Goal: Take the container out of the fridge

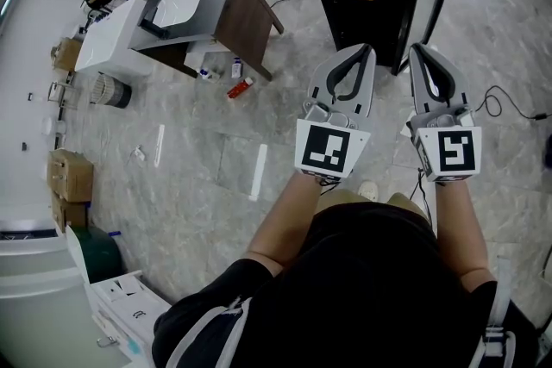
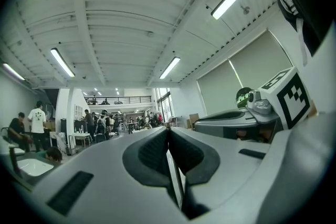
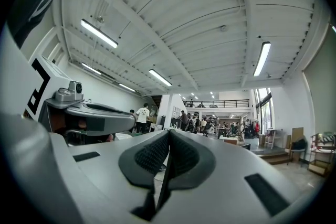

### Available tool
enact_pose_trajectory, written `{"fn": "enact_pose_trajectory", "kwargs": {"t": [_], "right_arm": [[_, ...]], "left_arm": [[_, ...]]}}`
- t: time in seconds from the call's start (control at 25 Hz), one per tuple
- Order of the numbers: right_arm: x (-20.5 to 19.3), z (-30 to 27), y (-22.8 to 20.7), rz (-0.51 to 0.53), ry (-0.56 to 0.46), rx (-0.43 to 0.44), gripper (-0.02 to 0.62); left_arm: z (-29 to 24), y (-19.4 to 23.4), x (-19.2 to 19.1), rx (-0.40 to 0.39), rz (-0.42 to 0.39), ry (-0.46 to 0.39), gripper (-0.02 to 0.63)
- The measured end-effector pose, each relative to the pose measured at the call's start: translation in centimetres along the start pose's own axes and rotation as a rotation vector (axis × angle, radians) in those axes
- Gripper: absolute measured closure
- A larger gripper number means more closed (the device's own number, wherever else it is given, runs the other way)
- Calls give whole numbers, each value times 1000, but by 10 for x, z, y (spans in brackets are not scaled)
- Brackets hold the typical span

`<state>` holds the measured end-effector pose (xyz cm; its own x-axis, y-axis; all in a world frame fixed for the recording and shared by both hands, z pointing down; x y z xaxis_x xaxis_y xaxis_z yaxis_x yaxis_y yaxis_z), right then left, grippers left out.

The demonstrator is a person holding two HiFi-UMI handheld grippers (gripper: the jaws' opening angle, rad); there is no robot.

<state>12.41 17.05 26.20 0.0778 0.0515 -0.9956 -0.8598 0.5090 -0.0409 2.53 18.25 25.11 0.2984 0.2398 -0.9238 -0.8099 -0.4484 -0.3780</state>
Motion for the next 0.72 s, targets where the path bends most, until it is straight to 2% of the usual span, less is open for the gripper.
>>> {"fn": "enact_pose_trajectory", "kwargs": {"t": [0.12, 0.48, 0.72], "right_arm": [[2, 2, -3, -3, -5, 3, 560], [3, 13, -8, -10, -28, 10, 560], [10, 8, -9, -31, -36, 3, 560]], "left_arm": [[-3, -3, 3, 5, -11, -22, 583], [-1, -9, 5, -8, -33, 18, 583], [-7, -8, 11, -29, -47, 11, 583]]}}
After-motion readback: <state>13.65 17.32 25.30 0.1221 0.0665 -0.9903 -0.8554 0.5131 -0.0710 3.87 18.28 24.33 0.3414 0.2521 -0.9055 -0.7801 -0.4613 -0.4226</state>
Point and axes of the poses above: the fingertips, and each gripper's own axes: z backward along the fingers, y to its left, x out of its top, the point moved 3 cm from there along z, backward along the fingers, and after that the axes turned 11 degrees about -z, right-handed, at the moved point
